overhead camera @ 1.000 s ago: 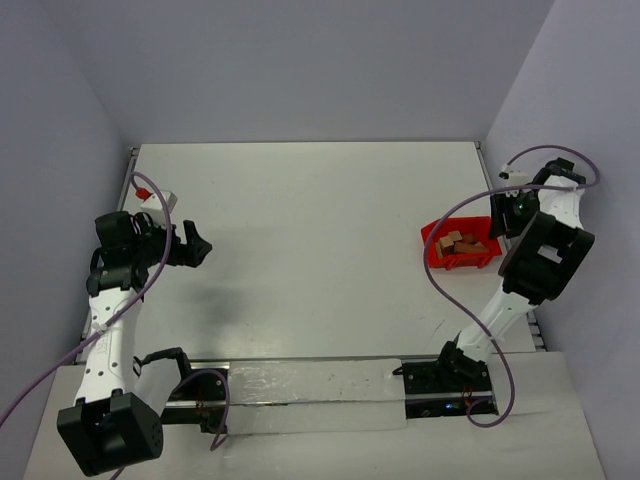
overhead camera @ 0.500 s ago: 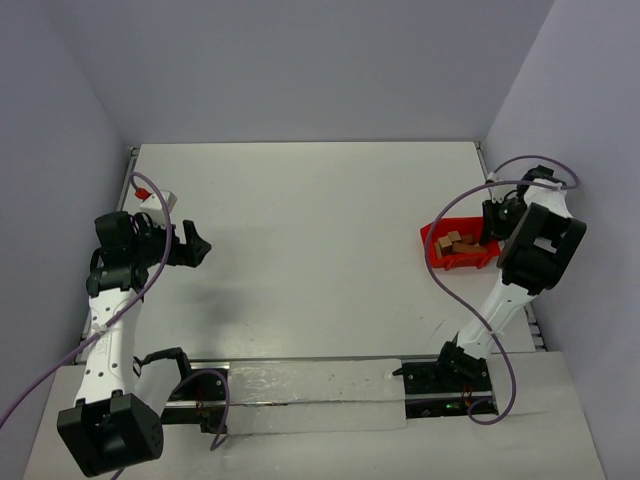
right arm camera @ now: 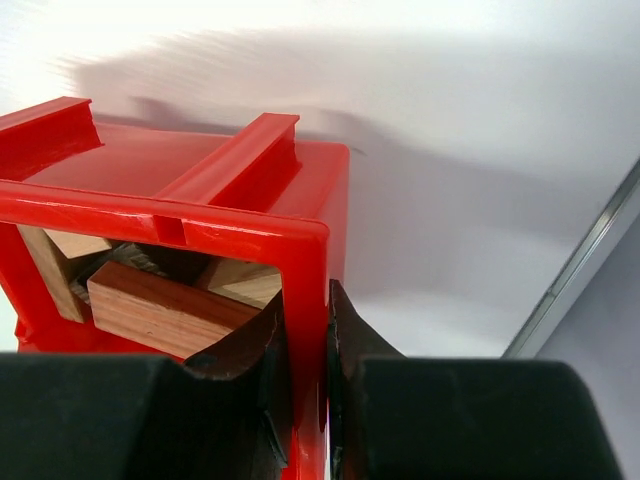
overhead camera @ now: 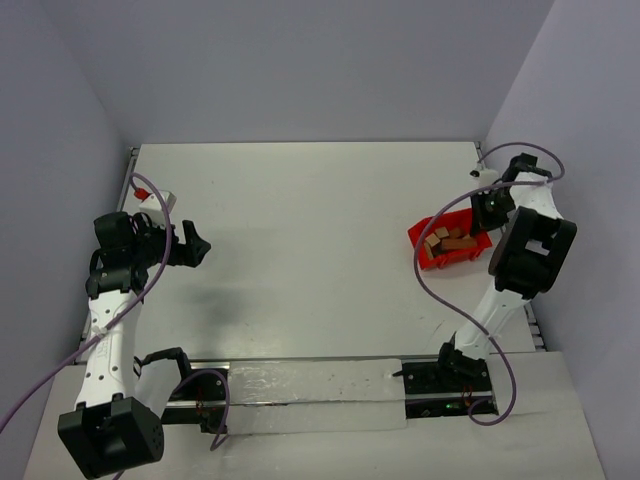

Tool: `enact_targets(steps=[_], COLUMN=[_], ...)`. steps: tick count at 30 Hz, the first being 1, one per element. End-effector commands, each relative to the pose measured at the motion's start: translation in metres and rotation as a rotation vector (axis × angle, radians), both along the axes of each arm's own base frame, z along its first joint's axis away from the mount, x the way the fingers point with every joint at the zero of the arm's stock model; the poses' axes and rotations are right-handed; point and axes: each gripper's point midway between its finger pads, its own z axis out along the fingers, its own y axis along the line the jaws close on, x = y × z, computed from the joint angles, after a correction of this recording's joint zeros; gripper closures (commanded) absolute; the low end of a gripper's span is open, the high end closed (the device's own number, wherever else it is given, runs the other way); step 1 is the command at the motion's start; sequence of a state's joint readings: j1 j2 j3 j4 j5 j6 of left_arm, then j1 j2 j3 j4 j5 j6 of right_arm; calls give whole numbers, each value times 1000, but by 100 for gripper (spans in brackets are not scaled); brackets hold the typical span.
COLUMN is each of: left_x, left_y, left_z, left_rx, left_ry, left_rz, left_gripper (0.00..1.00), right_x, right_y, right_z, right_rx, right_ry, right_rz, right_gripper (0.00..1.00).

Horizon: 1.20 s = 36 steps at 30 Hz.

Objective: Build the wood block tower

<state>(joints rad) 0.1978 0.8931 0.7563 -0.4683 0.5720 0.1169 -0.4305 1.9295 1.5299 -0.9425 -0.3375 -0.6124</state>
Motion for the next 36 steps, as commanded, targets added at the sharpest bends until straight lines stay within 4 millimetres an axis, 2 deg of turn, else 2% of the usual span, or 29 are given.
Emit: enact_targets(steps=[1,4,9,11,14,17,20,26,33,36], left_x=[6,6,7,7,6,7,6,7,7,7], left_y=[3,5,6,6,7,8,8,9,9,9], left_z=[21,23,22,22,22,22,22,20,19,19], left_rx=[25,30,30,28,27,27,25,25,23,22], left_ry=[-75,-82,-77,-75,-75,-77,-74,-70,-65,-64], left_rz=[1,8,17,16,20,23,25,24,23,24], left_gripper=[1,1,1,1,1,1,1,1,1,1], right_x=[27,37,48,53,57,63,66,70,65,64], right_y=[42,75,119,131,162,175,200,224,247,252], right_z=[94,121,141,140,137,134,135,132,102,97], right_rx=[-59,-110,-155,-178,-221,-260,-278,-348,-364,-375], right_ry=[-218,-276,-334,-346,-368,-383,-410,-441,-386,-390], right_rz=[78,152,228,242,293,298,334,370,430,434], right_gripper=[100,100,100,100,100,100,100,100,100,100])
